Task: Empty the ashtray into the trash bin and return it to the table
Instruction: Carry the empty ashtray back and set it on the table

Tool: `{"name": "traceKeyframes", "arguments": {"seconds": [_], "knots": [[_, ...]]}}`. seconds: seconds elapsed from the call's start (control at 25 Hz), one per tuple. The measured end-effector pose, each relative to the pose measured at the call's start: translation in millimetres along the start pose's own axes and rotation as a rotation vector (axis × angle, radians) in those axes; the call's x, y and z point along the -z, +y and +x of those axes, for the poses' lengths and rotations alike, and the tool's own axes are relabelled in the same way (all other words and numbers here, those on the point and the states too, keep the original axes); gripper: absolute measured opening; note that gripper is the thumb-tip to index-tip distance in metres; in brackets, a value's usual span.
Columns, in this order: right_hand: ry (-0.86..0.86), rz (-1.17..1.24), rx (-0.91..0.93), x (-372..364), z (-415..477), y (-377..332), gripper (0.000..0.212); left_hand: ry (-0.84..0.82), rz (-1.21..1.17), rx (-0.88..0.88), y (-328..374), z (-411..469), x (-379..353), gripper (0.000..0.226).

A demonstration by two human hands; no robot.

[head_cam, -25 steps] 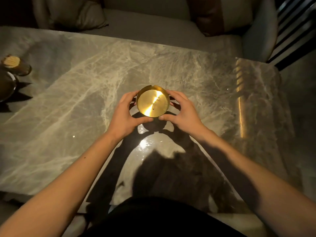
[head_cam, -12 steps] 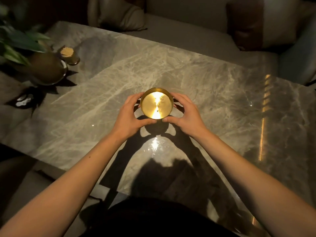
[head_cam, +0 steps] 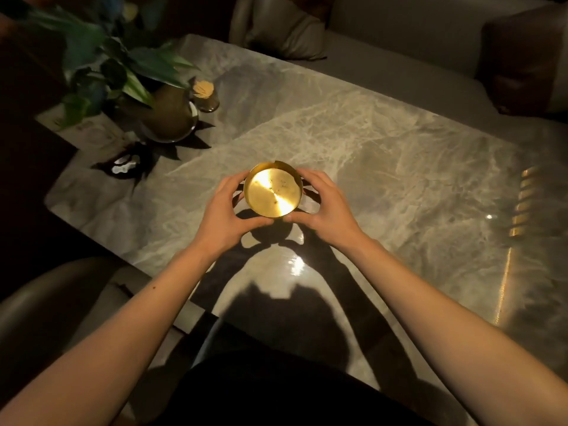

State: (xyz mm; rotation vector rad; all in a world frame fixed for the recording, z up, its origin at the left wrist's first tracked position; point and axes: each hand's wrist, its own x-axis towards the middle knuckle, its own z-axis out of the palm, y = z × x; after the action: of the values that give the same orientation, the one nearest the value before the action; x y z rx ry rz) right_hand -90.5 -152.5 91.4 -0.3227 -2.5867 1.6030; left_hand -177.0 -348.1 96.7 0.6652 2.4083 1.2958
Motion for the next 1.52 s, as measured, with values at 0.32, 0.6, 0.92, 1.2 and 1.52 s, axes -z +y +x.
{"name": "traceKeyframes", "arguments": {"seconds": [0.32,0.6,0.92,1.2,1.52], "knots": [[-0.046,-0.013,0.001,-128,77,-47,0.087,0.040,-0.010,0.047,-95,15,118,0.091],[-0.172,-0.071,0.018,-213,123,-75,0.090,0.114,-0.046,0.166,-163,7,183,0.093],[-0.263,-0.123,-0.022,-279,154,-82,0.090,0.146,-0.217,0.281,-230,6,216,0.094],[-0.319,-0.203,-0.054,-329,174,-84,0.092,0.189,-0.042,0.277,-273,3,235,0.096],[-0.344,-0.236,-0.130,-351,181,-82,0.091,0.197,0.011,0.326,-292,3,231,0.097]]}}
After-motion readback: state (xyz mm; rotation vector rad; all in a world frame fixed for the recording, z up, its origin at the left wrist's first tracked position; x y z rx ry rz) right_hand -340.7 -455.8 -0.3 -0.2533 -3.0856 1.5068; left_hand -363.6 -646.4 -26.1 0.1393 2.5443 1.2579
